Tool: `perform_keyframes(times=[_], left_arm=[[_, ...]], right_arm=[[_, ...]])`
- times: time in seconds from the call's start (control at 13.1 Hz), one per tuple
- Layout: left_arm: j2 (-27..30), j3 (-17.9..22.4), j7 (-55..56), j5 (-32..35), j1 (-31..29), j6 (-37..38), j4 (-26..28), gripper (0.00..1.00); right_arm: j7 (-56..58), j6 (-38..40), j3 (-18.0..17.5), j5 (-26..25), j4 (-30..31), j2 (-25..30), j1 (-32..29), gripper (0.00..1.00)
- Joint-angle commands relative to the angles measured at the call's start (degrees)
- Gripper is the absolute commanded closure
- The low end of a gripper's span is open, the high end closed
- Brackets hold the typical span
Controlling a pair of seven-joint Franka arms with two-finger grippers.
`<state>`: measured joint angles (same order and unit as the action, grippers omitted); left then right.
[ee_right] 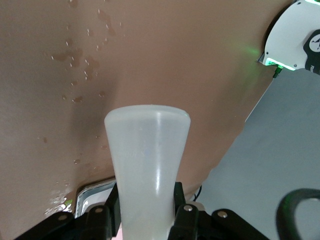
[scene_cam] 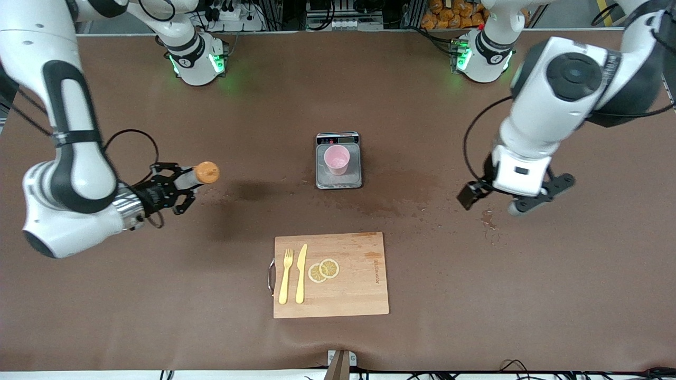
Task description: Add sauce to pink cup with both arms
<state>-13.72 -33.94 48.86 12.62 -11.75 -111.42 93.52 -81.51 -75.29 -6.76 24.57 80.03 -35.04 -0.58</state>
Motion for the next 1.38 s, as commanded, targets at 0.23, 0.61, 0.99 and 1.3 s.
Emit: perform_keyframes(times=[0.23, 0.61, 0.99, 1.3], left_arm=[[1.15, -0.95, -15.45, -3.75, -8.02, 11.2, -7.47, 0.0], [3.78, -0.52, -19.58, -5.15, -10.05, 15.88, -9.5, 0.0], [9.32, 24.03, -33.44, -13.4, 5.73, 19.65, -8.89, 0.0], [11.61, 29.9, -37.96, -14.91, 9.38, 22.73, -8.54, 0.0]], right_arm=[[-11.63, 0.23, 0.61, -5.22, -1.54, 1.56, 6.54, 0.57], [-24.03, -1.53, 0.61, -10.24, -2.59, 0.77, 13.75, 0.59], [-33.33, -1.53, 0.61, -13.83, -5.39, -1.51, 19.72, 0.59], [-37.23, -1.0, 0.61, -16.3, -6.55, -2.58, 23.24, 0.59]])
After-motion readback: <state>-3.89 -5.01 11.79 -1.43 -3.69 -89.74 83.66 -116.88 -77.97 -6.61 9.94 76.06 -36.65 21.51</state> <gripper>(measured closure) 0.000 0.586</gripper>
